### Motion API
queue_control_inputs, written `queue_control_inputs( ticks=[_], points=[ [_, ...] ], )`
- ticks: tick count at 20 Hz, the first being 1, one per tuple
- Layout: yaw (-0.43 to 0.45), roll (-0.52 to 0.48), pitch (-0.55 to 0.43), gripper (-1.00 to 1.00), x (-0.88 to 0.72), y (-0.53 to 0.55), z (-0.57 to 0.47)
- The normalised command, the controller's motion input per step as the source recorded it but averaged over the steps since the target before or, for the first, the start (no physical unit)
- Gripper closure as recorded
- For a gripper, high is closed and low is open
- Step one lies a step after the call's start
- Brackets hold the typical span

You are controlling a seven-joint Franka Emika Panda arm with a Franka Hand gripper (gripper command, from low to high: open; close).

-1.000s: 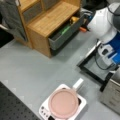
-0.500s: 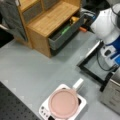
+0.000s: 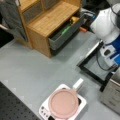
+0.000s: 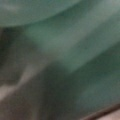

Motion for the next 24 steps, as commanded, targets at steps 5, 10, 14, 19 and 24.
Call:
queue_control_inputs(
  ticks=[5, 10, 14, 19, 24],
  points=[
    [-0.126, -0.03, -0.018, 1.0, -0.11, -0.06, 0.02],
    [-0.1, -0.035, -0.015, 1.0, -0.09, -0.09, 0.02],
    [-0.068, -0.044, -0.017, 1.0, -0.06, -0.11, -0.03],
    [-0.004, -0.062, -0.023, 1.0, -0.04, -0.18, -0.06],
    [0.11, -0.074, -0.042, 1.0, -0.01, -0.34, -0.08]
  ],
)
